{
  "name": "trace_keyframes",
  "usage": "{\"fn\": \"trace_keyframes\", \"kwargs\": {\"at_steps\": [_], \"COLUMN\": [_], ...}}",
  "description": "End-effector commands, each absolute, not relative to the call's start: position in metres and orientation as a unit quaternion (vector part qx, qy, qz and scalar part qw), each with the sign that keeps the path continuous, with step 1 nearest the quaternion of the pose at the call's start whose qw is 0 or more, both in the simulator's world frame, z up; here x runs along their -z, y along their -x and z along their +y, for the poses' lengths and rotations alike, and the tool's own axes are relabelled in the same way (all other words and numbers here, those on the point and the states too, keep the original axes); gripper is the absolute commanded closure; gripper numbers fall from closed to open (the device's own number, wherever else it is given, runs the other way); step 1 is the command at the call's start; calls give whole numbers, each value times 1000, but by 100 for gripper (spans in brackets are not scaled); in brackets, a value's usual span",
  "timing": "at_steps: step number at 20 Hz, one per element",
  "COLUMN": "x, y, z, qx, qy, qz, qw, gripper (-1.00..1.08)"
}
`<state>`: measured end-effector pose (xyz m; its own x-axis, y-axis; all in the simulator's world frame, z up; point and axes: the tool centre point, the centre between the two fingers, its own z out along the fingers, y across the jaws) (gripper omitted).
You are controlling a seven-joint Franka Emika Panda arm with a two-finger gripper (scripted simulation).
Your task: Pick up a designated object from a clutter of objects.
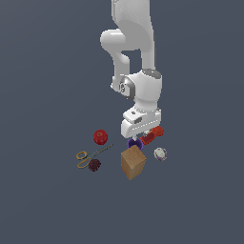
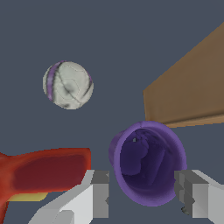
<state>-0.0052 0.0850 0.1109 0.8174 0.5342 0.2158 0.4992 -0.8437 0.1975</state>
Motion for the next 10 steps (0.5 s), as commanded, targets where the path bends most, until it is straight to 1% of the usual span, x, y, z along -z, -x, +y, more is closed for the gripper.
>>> {"fn": "trace_keyframes", "kwargs": {"at_steps": [1, 10], "x": [-105, -98], "y": [9, 13], "z": [89, 93], "qx": [-136, -139], "qy": [-948, -945], "qz": [281, 290], "qw": [63, 59], "gripper": [-20, -20]}}
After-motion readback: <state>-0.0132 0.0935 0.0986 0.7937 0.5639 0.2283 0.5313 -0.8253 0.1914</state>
